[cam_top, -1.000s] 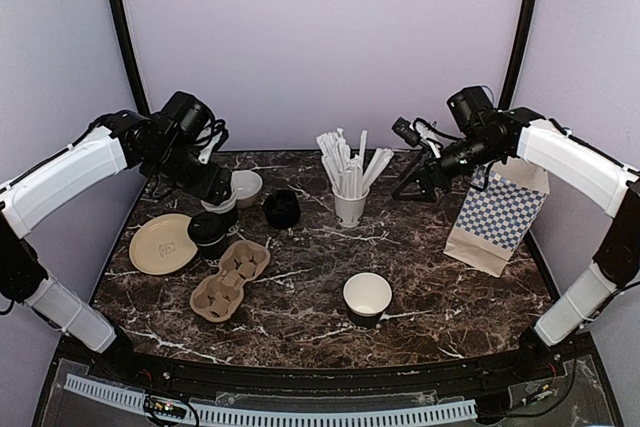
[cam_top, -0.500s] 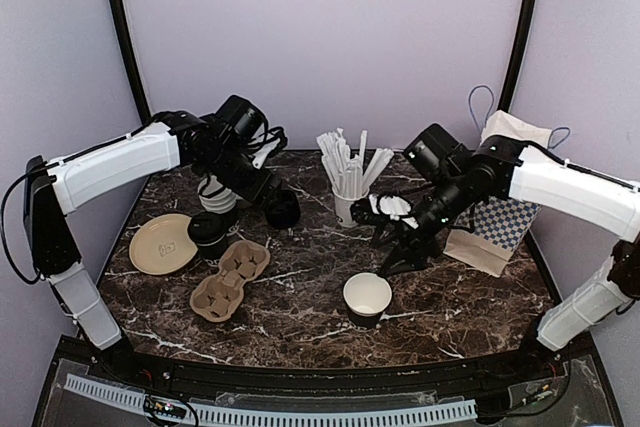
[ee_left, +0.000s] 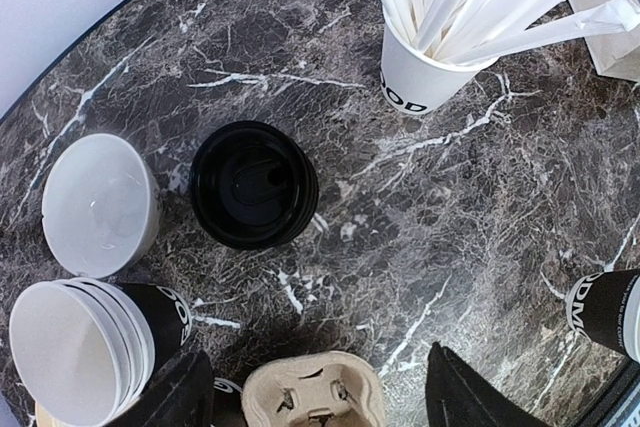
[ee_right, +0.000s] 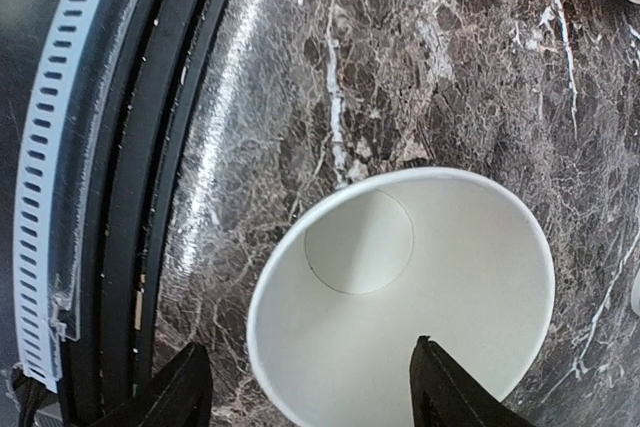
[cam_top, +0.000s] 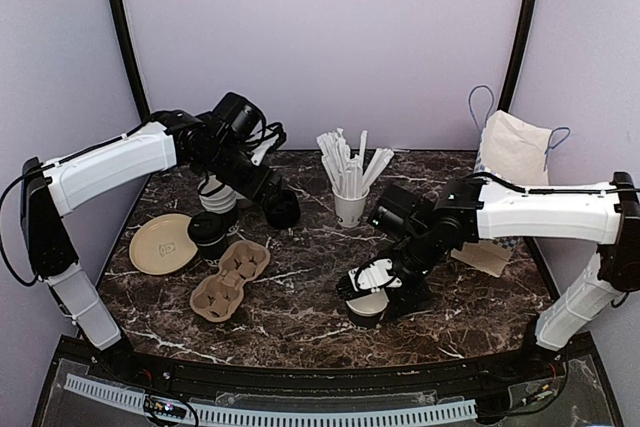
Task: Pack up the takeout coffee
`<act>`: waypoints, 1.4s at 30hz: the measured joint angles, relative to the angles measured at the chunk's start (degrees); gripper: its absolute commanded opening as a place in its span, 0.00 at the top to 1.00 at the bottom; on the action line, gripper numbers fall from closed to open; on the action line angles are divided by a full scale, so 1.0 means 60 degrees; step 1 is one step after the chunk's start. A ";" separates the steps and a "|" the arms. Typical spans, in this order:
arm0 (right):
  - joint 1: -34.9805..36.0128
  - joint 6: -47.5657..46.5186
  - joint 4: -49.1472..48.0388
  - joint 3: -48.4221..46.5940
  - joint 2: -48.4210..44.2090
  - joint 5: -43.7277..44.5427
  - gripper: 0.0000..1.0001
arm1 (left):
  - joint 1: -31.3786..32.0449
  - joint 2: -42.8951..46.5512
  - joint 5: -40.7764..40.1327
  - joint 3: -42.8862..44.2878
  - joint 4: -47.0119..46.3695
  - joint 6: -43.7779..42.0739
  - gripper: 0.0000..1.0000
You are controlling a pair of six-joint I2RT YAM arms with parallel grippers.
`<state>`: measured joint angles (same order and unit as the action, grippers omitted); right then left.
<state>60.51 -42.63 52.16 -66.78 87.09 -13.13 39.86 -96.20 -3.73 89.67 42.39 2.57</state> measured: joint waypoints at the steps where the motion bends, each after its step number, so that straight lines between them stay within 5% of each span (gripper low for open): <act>1: 0.0018 -0.0004 -0.0080 0.0051 0.0062 0.0164 0.39 | 0.0000 0.0007 -0.0018 -0.0025 -0.0007 0.0000 0.25; 13: 0.0051 0.0248 -0.1526 0.0102 0.0481 0.1705 0.52 | 0.0000 0.0011 -0.0011 -0.0095 -0.0098 -0.0018 0.25; 27: 0.0051 0.0193 -0.1596 0.0098 0.0699 0.1621 0.81 | 0.0000 0.0011 0.0058 -0.0157 -0.0135 -0.0117 0.25; 42: 0.0084 0.0277 -0.1621 -0.0204 0.0900 0.1985 0.92 | 0.0000 0.0007 0.0186 -0.0284 -0.0215 -0.0175 0.25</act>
<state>61.01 -40.97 42.44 -68.01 92.49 -1.21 39.86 -96.16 -2.61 87.96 41.10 1.52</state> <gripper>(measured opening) 0.072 0.754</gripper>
